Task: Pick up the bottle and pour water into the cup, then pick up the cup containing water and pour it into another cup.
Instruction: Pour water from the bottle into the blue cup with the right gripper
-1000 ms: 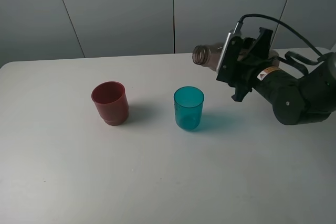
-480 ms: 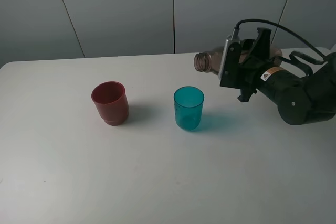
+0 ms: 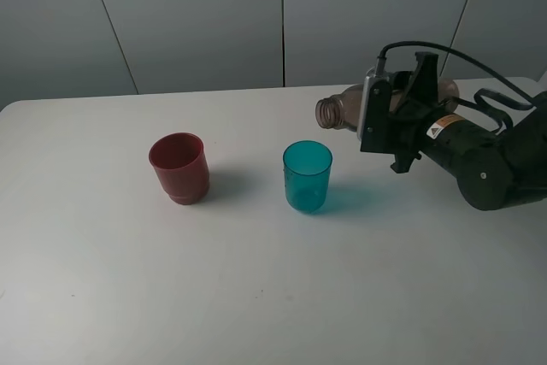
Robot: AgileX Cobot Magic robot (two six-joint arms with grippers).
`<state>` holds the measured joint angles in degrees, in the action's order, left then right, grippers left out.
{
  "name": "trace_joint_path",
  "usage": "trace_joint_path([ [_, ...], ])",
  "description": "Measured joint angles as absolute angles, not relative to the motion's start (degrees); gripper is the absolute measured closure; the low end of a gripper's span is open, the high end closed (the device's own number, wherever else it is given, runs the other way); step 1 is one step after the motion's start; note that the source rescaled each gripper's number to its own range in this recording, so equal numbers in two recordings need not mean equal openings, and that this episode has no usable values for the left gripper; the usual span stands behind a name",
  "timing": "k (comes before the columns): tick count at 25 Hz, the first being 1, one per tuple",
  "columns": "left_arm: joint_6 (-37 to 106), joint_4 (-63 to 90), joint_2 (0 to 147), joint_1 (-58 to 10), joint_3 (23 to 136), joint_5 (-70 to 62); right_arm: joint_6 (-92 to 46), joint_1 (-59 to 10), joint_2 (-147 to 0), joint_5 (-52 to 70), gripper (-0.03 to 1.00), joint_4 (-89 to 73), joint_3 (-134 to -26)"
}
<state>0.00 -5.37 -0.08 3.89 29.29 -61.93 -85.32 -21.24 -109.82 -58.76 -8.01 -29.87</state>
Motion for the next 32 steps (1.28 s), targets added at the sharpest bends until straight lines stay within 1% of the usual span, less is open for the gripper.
trace_joint_path([
  [13,0.0,-5.4,-0.1,3.9,29.3,-61.9,-92.2,-21.2,-109.8,-58.8,0.97,-5.6,-29.8],
  [32,0.0,-5.4,-0.1,3.9,29.3,-61.9,-98.5,-21.2,-109.8,-58.8,0.97,-5.6,-29.8],
])
